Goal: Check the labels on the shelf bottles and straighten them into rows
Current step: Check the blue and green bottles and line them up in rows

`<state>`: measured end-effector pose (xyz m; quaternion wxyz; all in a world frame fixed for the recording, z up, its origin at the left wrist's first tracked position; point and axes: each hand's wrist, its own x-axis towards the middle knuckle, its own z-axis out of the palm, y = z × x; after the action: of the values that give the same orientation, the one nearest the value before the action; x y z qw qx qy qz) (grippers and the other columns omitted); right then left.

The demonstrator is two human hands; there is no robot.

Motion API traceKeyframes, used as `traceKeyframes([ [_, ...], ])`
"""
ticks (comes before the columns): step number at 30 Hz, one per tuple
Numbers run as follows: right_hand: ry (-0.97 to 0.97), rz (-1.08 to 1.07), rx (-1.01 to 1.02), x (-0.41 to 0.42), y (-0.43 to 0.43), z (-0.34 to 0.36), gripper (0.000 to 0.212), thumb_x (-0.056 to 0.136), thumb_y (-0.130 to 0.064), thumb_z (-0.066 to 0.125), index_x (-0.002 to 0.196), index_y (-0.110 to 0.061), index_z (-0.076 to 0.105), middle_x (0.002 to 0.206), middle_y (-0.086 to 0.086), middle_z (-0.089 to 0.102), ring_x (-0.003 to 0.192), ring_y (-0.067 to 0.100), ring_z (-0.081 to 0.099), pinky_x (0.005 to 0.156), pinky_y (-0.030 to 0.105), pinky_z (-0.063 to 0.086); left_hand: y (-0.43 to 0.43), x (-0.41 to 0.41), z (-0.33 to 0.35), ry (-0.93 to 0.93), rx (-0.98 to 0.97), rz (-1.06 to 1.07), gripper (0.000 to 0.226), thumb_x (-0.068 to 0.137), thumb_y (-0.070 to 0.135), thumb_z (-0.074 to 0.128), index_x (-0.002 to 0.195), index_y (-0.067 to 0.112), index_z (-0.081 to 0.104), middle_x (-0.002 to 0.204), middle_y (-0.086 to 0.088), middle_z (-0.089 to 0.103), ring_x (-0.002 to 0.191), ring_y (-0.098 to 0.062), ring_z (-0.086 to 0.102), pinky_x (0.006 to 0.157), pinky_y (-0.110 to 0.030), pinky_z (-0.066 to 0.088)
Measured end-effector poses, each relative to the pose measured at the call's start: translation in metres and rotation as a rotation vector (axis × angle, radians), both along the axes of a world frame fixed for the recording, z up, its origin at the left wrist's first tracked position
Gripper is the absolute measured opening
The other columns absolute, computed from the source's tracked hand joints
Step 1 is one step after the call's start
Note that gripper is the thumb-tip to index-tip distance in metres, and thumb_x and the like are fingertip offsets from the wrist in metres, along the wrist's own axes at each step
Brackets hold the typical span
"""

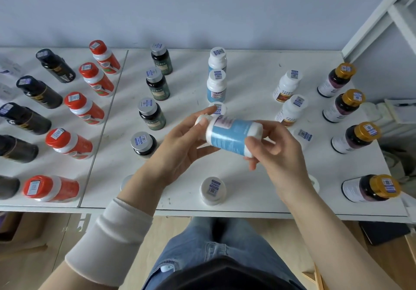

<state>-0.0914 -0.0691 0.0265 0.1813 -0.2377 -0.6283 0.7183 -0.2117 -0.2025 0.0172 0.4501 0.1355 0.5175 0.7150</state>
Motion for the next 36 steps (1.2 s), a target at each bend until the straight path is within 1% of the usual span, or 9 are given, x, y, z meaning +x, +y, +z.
traceKeyframes([
  [2,-0.031,-0.095,0.138,-0.008,-0.004,0.002,0.038,0.053,-0.037,0.077,0.082,-0.025,0.056,0.073,-0.010,0.062,0.055,0.005,0.057,0.046,0.017,0.045,0.003,-0.004,-0.001,-0.084,-0.067,-0.023,0.031,0.093,0.032,0.044,0.121,0.023,0.055,0.114,-0.006,0.063,0.095,-0.019,0.064,0.082,-0.029,0.056],
  [6,0.019,-0.071,0.557,-0.007,-0.010,-0.012,0.052,0.058,-0.028,0.083,0.100,-0.019,0.053,0.106,0.005,0.059,0.086,0.016,0.061,0.066,0.018,0.055,0.008,-0.014,0.002,-0.063,-0.081,0.030,0.026,0.095,0.029,0.042,0.111,0.018,0.059,0.099,-0.007,0.063,0.088,-0.019,0.064,0.077,-0.028,0.057],
  [12,0.026,-0.057,0.664,-0.006,-0.013,-0.031,0.056,0.062,-0.022,0.078,0.105,-0.005,0.047,0.114,0.006,0.054,0.099,0.025,0.061,0.075,0.029,0.056,0.011,-0.023,0.011,0.260,-0.142,0.036,0.020,0.084,0.022,0.058,0.104,0.023,0.059,0.097,0.001,0.064,0.081,-0.005,0.064,0.072,-0.023,0.055],
  [15,-0.043,0.016,0.635,-0.004,-0.007,-0.029,0.049,0.065,-0.020,0.080,0.103,-0.009,0.052,0.111,0.004,0.060,0.098,0.020,0.063,0.076,0.021,0.055,0.008,-0.028,0.011,0.450,-0.174,0.049,0.022,0.083,0.018,0.068,0.102,0.024,0.058,0.095,0.007,0.063,0.082,-0.003,0.062,0.070,-0.019,0.054],
  [18,-0.223,0.029,0.711,-0.001,0.010,-0.024,0.041,0.071,-0.015,0.078,0.107,-0.007,0.059,0.108,0.010,0.063,0.093,0.017,0.062,0.075,0.007,0.048,0.003,-0.030,0.008,0.795,-0.263,-0.042,0.035,0.075,0.026,0.074,0.103,0.031,0.055,0.103,0.017,0.059,0.094,-0.004,0.057,0.075,-0.017,0.053],
  [21,-0.375,0.040,0.895,-0.004,0.023,-0.018,0.043,0.076,-0.018,0.073,0.114,-0.006,0.056,0.113,0.012,0.058,0.103,0.023,0.058,0.087,0.024,0.046,0.002,-0.024,-0.001,1.035,-0.303,-0.149,0.044,0.073,0.016,0.078,0.108,0.026,0.053,0.102,0.016,0.052,0.094,-0.003,0.053,0.074,-0.011,0.050],
  [23,-0.430,0.104,0.989,-0.010,0.025,-0.015,0.044,0.080,-0.020,0.070,0.118,-0.005,0.054,0.117,0.013,0.054,0.107,0.026,0.054,0.087,0.025,0.038,0.003,-0.021,-0.011,1.135,-0.327,-0.198,0.046,0.071,0.015,0.079,0.111,0.020,0.056,0.099,0.011,0.049,0.092,-0.004,0.052,0.075,-0.009,0.049],
  [28,-0.493,0.161,1.098,-0.024,0.027,-0.009,0.043,0.084,-0.021,0.064,0.122,-0.005,0.050,0.122,0.014,0.050,0.112,0.029,0.049,0.086,0.024,0.030,0.003,-0.018,-0.033,1.262,-0.475,-0.265,0.051,0.071,0.023,0.079,0.115,0.017,0.056,0.109,0.006,0.049,0.094,-0.019,0.056,0.078,-0.041,0.054],
  [36,-0.579,0.202,1.130,-0.036,0.024,-0.010,0.043,0.085,-0.024,0.063,0.122,-0.008,0.050,0.122,0.013,0.050,0.113,0.028,0.049,0.089,0.031,0.037,0.004,-0.014,-0.041,1.352,-0.558,-0.285,0.055,0.076,0.032,0.073,0.124,0.019,0.050,0.124,-0.002,0.050,0.104,-0.024,0.055,0.080,-0.042,0.051],
])
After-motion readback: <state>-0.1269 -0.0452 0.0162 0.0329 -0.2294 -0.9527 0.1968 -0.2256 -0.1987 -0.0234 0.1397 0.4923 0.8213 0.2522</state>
